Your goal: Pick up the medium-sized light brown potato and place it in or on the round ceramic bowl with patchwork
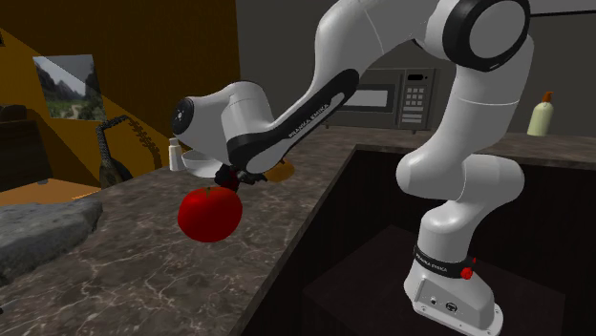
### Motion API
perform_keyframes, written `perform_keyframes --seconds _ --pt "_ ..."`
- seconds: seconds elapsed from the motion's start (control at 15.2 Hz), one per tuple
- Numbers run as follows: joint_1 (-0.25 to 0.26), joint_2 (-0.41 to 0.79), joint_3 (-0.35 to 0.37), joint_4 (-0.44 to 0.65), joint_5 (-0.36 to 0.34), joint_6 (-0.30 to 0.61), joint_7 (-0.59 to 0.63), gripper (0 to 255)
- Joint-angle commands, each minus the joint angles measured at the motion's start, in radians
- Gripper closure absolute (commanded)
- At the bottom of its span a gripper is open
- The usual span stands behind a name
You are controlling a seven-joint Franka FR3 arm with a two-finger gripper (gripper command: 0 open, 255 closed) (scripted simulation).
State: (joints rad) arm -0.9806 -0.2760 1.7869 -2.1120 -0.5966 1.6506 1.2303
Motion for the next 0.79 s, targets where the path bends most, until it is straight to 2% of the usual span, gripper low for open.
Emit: perform_keyframes --seconds 0.0,0.46,0.73 --pt "0.023 0.021 -0.021 0.013 -0.016 -0.026 -0.004 255" --pt "0.132 0.108 -0.106 0.065 -0.078 -0.13 -0.01 255" --pt "0.217 0.168 -0.169 0.1 -0.121 -0.199 -0.009 255"
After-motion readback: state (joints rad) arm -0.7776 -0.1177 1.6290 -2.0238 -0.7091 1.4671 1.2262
